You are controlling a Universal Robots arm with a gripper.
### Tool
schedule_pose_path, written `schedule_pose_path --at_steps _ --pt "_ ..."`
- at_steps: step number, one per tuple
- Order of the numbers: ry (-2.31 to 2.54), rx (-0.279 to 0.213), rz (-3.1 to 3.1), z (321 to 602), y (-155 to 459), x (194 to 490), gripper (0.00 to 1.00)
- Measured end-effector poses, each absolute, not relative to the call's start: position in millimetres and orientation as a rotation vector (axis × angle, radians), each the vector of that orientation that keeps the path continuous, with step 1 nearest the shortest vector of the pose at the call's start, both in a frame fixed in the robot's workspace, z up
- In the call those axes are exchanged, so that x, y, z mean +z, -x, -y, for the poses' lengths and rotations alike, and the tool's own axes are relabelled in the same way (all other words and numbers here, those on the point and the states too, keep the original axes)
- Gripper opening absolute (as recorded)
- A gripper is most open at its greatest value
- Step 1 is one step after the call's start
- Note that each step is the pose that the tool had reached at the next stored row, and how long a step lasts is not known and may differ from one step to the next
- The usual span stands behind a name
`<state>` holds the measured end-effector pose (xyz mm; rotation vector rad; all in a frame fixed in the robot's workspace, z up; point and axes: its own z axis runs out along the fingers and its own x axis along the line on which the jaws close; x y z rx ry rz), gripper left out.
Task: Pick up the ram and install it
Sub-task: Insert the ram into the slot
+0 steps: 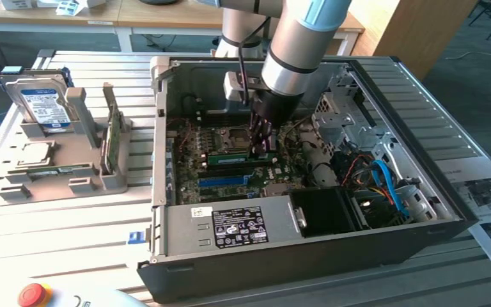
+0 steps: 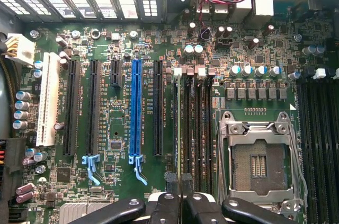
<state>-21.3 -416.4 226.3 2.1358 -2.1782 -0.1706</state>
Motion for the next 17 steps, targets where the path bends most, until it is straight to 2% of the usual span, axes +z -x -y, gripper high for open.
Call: schedule_pose_path --at_steps 17 --pt "-2.135 -0.174 2.177 416.7 21.3 226.1 0.12"
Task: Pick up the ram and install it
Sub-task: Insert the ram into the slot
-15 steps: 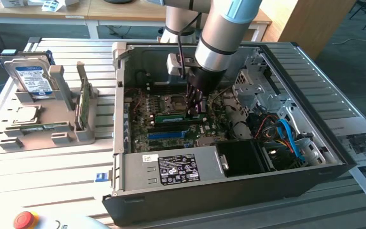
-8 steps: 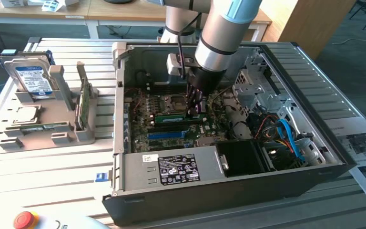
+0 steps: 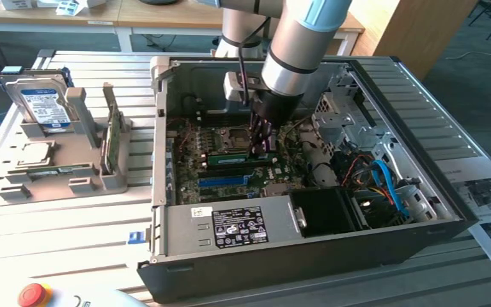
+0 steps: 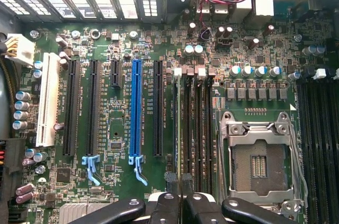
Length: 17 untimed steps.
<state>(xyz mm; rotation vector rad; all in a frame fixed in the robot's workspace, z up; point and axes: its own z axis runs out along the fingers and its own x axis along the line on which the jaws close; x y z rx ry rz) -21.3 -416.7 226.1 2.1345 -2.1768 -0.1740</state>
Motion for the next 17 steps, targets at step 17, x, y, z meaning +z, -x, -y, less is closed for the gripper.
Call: schedule_pose_path --at_steps 17 --pt "-2.133 -0.178 2.175 417.1 21.1 225.9 0.12"
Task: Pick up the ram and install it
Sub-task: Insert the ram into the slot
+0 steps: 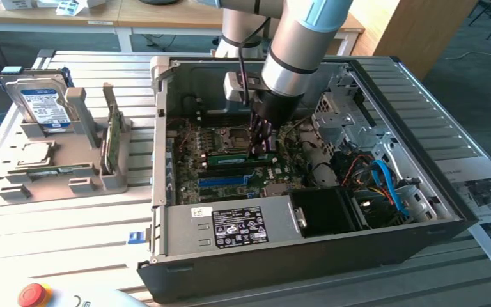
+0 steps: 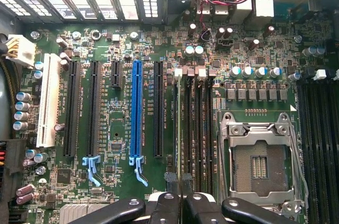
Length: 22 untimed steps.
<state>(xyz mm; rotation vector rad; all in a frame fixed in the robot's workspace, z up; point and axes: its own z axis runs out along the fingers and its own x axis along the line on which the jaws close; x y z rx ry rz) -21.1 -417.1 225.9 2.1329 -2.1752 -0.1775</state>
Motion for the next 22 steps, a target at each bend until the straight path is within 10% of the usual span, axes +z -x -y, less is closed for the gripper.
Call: schedule_pose_path --at_steps 22 --pt "-2.128 -0.187 2.171 417.4 20.9 225.5 0.12"
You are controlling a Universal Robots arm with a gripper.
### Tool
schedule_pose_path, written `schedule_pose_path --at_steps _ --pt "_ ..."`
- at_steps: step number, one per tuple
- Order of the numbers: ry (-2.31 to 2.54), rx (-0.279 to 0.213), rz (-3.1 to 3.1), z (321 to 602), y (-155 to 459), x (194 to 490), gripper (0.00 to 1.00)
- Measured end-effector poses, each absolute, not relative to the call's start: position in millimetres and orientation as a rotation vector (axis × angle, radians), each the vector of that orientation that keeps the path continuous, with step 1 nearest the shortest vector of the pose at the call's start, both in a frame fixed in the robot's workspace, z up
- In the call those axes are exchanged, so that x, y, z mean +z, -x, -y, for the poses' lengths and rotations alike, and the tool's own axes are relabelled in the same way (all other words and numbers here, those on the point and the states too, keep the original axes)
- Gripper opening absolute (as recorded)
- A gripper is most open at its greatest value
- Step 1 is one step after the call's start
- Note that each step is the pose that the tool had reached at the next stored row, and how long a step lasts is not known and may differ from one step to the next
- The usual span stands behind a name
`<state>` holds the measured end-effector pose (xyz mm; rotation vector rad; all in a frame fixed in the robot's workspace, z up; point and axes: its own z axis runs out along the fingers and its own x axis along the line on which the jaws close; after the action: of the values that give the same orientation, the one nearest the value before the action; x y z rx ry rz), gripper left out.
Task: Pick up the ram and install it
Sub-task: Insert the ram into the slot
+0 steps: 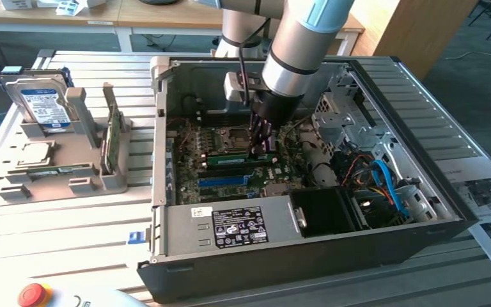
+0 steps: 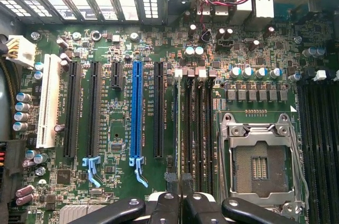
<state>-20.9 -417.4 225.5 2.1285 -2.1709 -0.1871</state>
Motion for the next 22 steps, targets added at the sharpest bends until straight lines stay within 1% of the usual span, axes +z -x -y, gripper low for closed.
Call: schedule_pose_path --at_steps 13,22 --pt "-2.129 -0.187 2.171 417.4 20.9 223.9 0.12" --pt "-2.122 -0.2 2.164 417.4 20.5 227.2 0.12"
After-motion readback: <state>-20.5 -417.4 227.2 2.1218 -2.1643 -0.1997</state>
